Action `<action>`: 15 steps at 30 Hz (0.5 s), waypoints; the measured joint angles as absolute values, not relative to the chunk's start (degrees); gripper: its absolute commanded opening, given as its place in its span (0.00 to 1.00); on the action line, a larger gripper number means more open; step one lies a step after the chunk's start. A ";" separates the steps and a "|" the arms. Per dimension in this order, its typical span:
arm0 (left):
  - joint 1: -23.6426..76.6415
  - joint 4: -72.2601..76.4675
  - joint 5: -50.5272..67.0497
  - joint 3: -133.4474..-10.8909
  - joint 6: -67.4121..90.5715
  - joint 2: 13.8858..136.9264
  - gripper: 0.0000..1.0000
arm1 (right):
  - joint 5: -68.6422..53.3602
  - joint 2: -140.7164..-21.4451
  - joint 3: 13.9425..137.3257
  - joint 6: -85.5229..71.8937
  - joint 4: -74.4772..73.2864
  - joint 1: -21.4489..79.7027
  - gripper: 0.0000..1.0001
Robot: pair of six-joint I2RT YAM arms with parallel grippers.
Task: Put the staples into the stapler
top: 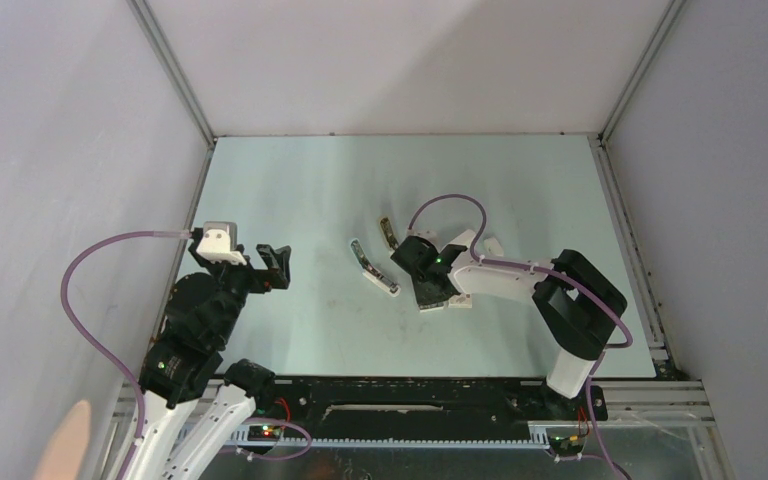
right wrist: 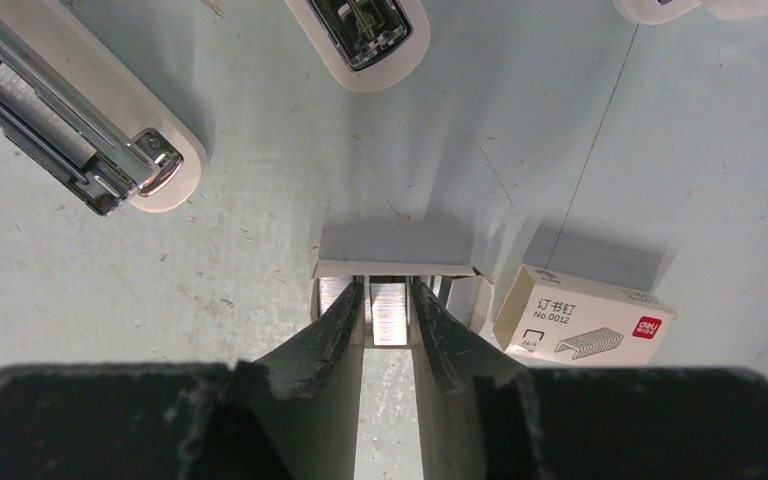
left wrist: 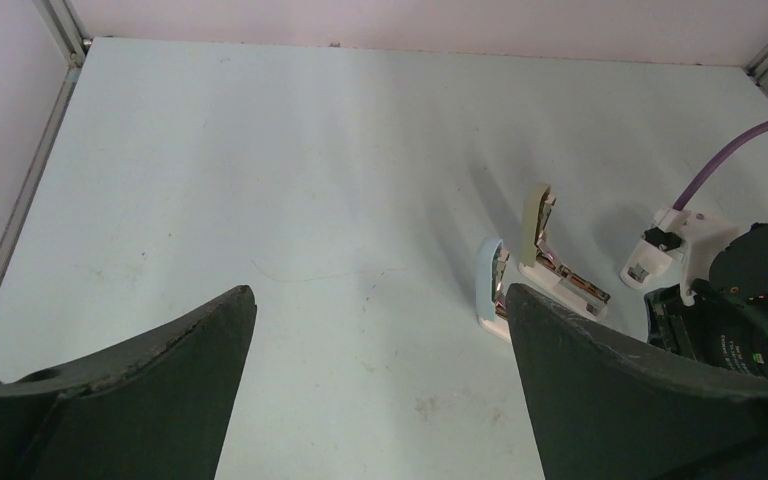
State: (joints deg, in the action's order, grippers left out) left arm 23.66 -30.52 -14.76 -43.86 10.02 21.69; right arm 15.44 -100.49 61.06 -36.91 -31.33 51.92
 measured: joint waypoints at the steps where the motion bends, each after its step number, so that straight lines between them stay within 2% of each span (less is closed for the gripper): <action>1: 23.66 -30.52 -14.76 -43.86 10.02 21.69 0.98 | 15.18 -100.49 61.06 -36.91 -31.44 51.90 0.28; 9: 23.66 -30.52 -14.76 -43.86 10.02 21.69 0.98 | 14.83 -101.62 62.61 -37.21 -33.71 51.90 0.28; 15: 23.66 -30.52 -14.76 -43.86 10.02 21.69 0.98 | 14.81 -102.21 63.42 -37.76 -34.50 51.90 0.20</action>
